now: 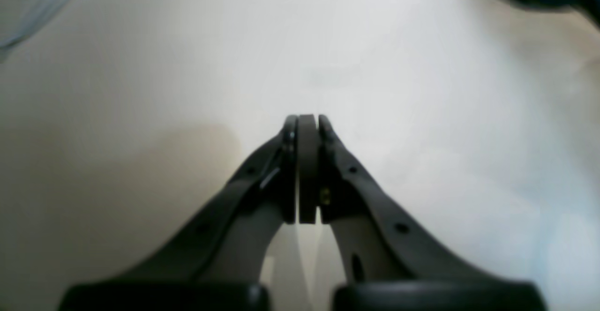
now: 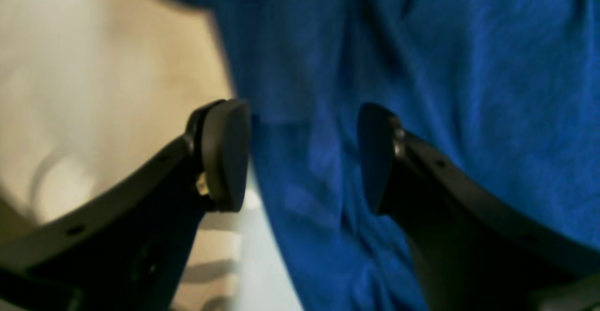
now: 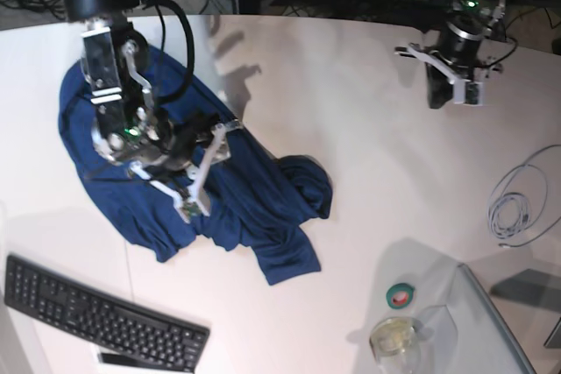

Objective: Layout the t-shirt on the table in an organized manner, then fold the t-shirt properly
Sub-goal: 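Grasp the shirt with both grippers at separate points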

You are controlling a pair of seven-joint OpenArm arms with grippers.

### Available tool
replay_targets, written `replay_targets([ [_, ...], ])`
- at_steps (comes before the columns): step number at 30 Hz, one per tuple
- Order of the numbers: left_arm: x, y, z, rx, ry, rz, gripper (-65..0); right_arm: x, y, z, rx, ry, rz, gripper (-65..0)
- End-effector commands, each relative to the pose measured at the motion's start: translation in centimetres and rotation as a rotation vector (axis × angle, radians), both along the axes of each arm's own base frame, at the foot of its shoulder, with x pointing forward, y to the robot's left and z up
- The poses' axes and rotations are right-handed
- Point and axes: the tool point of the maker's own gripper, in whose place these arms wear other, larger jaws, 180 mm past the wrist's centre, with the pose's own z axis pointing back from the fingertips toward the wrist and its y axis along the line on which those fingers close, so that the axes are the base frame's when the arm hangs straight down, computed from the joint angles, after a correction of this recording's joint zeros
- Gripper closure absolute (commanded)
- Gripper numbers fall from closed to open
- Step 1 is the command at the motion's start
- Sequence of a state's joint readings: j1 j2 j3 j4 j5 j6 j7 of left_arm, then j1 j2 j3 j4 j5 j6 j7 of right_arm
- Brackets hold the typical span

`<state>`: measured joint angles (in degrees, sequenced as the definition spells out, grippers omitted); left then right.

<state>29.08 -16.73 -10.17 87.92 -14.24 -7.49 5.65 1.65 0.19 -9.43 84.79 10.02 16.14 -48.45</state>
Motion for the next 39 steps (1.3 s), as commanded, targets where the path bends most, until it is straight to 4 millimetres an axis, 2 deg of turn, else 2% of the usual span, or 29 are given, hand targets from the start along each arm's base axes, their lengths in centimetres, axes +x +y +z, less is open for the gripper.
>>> replay_targets([
  [1, 0.2, 0.5, 1.1, 0.008, -0.036, 0.002, 0.0, 0.7, 1.9, 0.7, 0.033, -0.03, 0.037, -34.5],
  [5, -0.3, 1.7, 1.1, 0.026, -0.03, 0.03, 0.0, -0.1, 5.0, -1.0, 0.015, 0.002, 0.147, -34.2],
  [7, -0.6, 1.9, 1.1, 0.028, -0.027, 0.032, 0.0, -0.2, 6.4, -1.6, 0.028, 0.013, 0.141, -34.2],
  [14, -0.6, 2.0, 1.1, 0.03, -0.026, 0.035, 0.0, -0.6, 6.1, -5.0, 0.02, 0.07, 0.081, -33.3],
  [16, -0.6, 2.0, 1.1, 0.03, -0.026, 0.035, 0.0, -0.8, 6.0, -5.5, 0.018, 0.079, 0.078, -27.9],
  [18, -0.6, 2.0, 1.2, 0.031, -0.026, 0.034, 0.0, -1.2, 6.0, -5.7, 0.017, 0.089, 0.08, -13.7],
  [20, -0.5, 2.0, 1.2, 0.031, -0.029, 0.034, 0.0, -1.9, 6.2, -5.8, 0.024, 0.094, 0.082, 0.0],
  [22, -0.3, 2.0, 1.3, 0.031, -0.032, 0.034, 0.0, -2.9, 6.8, -5.2, 0.047, 0.08, 0.087, -1.1],
  [30, 0.6, 1.7, 1.6, 0.026, -0.052, 0.028, 0.0, -10.4, 11.9, -1.4, 0.083, 0.038, 0.332, 0.0],
  [34, 0.7, 1.6, 1.6, 0.024, -0.053, 0.027, 0.0, -12.8, 11.5, -1.0, 0.075, 0.037, 0.387, 0.0],
  [39, 0.6, 1.7, 1.5, 0.024, -0.049, 0.029, 0.0, -13.4, 10.2, -1.6, 0.053, 0.053, 0.386, -0.2],
])
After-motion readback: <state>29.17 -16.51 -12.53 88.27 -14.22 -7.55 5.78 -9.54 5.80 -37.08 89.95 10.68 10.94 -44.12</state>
